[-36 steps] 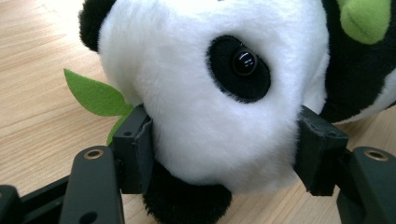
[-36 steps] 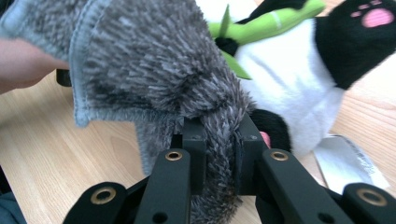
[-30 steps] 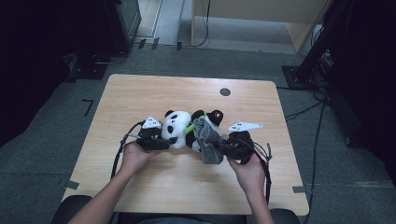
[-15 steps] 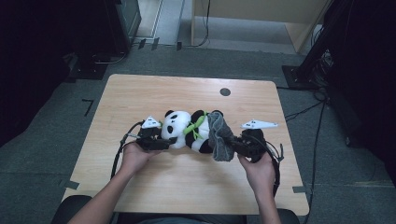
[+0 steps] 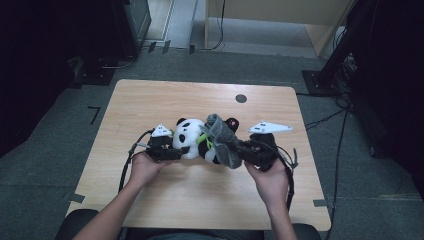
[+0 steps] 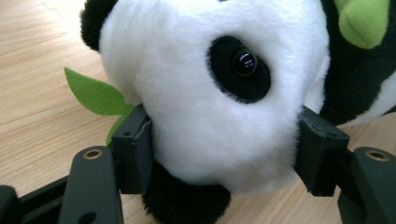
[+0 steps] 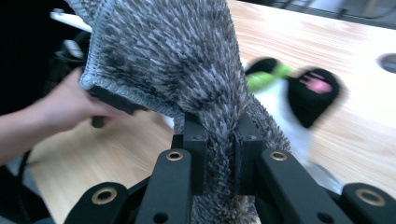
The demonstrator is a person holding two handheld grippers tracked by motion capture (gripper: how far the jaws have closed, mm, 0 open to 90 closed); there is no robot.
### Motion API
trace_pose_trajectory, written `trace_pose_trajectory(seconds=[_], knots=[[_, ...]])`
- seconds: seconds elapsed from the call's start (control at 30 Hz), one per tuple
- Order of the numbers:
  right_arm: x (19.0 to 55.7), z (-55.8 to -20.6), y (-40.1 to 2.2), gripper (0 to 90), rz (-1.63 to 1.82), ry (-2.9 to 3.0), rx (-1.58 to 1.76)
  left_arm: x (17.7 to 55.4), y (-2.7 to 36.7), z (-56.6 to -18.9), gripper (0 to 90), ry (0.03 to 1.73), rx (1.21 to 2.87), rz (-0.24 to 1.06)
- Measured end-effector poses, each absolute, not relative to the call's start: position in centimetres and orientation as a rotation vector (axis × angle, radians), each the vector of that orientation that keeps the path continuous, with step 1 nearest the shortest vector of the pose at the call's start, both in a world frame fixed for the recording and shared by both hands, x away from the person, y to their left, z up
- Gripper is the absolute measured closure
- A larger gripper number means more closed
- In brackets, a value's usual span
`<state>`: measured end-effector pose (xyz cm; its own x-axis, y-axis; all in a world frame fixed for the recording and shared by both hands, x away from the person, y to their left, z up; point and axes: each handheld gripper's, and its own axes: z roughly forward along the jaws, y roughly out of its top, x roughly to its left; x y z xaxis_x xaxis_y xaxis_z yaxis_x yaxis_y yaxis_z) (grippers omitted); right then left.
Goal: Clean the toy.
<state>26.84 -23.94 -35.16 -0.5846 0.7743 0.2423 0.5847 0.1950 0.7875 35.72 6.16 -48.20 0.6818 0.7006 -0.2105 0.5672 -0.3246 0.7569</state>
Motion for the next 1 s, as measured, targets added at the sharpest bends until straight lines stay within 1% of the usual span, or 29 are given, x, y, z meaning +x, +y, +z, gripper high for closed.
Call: trace_pose_trajectory(seconds=[0.13,0.27,0.37,0.47,0.57,0.77,1.0], knots=[[28.4,-36.2,-20.4,80.5,1.328,2.338,1.253,35.7,6.2,-48.2,32.7,0.973,2.022,0.194],[30.4,-38.8,-17.3,80.5,1.331,2.395,1.258,35.8,6.3,-48.2,32.7,0.973,2.025,0.195],[31.8,-41.1,-15.8,80.5,1.332,2.422,1.318,35.7,6.3,-48.1,32.8,0.972,2.027,0.196],[32.2,-42.8,-14.8,80.5,1.287,2.424,1.333,35.7,6.2,-48.2,32.9,0.977,2.020,0.193],[31.9,-43.6,-14.5,80.5,1.227,2.423,1.292,35.7,6.2,-48.1,33.3,0.989,2.025,0.196],[30.9,-43.9,-14.9,80.5,1.136,2.433,1.220,35.7,6.1,-48.1,33.8,0.987,2.035,0.204],[29.8,-44.0,-17.1,80.4,1.087,2.448,1.168,35.7,6.0,-48.1,33.8,0.979,2.042,0.210]])
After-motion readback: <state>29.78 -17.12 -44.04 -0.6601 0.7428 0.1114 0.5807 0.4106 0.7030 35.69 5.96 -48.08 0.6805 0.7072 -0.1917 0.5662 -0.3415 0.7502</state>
